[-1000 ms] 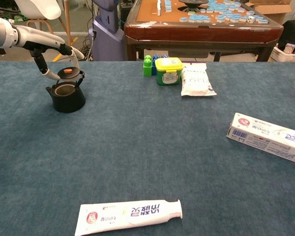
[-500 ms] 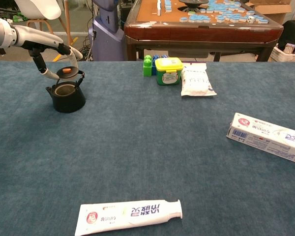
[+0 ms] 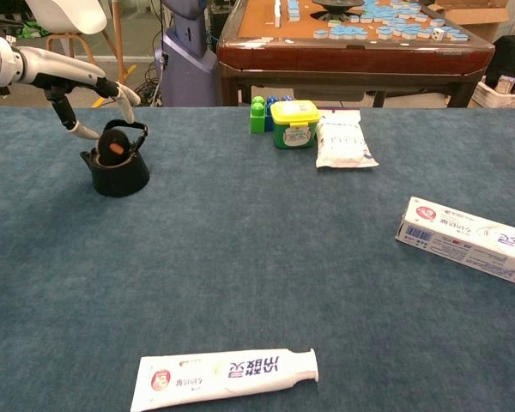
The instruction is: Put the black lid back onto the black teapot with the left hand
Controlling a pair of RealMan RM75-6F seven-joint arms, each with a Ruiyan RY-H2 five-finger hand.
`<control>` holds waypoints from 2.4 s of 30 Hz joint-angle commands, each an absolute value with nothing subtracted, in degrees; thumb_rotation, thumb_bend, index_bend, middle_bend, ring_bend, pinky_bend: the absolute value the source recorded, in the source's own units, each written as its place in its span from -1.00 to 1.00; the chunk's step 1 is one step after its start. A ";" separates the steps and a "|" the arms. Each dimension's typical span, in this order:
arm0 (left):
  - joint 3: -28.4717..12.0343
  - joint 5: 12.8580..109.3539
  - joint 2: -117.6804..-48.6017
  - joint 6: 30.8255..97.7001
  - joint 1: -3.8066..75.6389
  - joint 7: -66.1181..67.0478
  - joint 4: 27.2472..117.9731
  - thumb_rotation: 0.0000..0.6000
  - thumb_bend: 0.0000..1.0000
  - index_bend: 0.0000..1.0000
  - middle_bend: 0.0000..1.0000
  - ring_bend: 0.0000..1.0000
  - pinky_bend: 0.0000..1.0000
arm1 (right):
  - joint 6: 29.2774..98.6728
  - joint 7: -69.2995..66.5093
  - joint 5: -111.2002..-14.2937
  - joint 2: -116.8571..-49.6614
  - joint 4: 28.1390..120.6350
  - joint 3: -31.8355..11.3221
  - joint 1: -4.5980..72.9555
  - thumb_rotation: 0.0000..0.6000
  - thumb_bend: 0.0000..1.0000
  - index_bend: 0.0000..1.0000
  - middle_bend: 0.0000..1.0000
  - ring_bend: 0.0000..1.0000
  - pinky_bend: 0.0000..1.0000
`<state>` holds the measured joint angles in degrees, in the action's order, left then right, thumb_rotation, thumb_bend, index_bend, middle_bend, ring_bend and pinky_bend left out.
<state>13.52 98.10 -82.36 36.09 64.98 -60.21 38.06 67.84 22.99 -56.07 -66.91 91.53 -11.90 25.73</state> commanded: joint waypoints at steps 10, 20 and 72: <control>13.71 98.11 -81.37 37.61 64.79 -60.06 39.38 1.00 -0.39 -0.59 -1.00 -1.00 -1.00 | 68.32 23.57 -56.26 -66.81 92.28 -11.85 25.70 1.00 0.03 -0.77 -1.00 -1.00 -1.00; 11.40 95.03 -76.01 39.34 63.05 -52.09 48.03 1.00 -0.39 -0.59 -1.00 -1.00 -1.00 | 67.51 20.91 -58.02 -66.59 91.32 -11.64 25.53 1.00 0.03 -0.77 -1.00 -1.00 -1.00; -1.67 78.03 -75.38 33.35 54.27 -18.91 62.17 1.00 -0.39 -0.57 -1.00 -1.00 -1.00 | 64.99 13.06 -64.37 -65.47 88.77 -10.13 24.09 1.00 0.03 -0.77 -1.00 -1.00 -1.00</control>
<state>-1.59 78.07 -75.21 33.51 54.25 -18.99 62.34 65.00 13.06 -64.37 -65.47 88.76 -10.13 24.09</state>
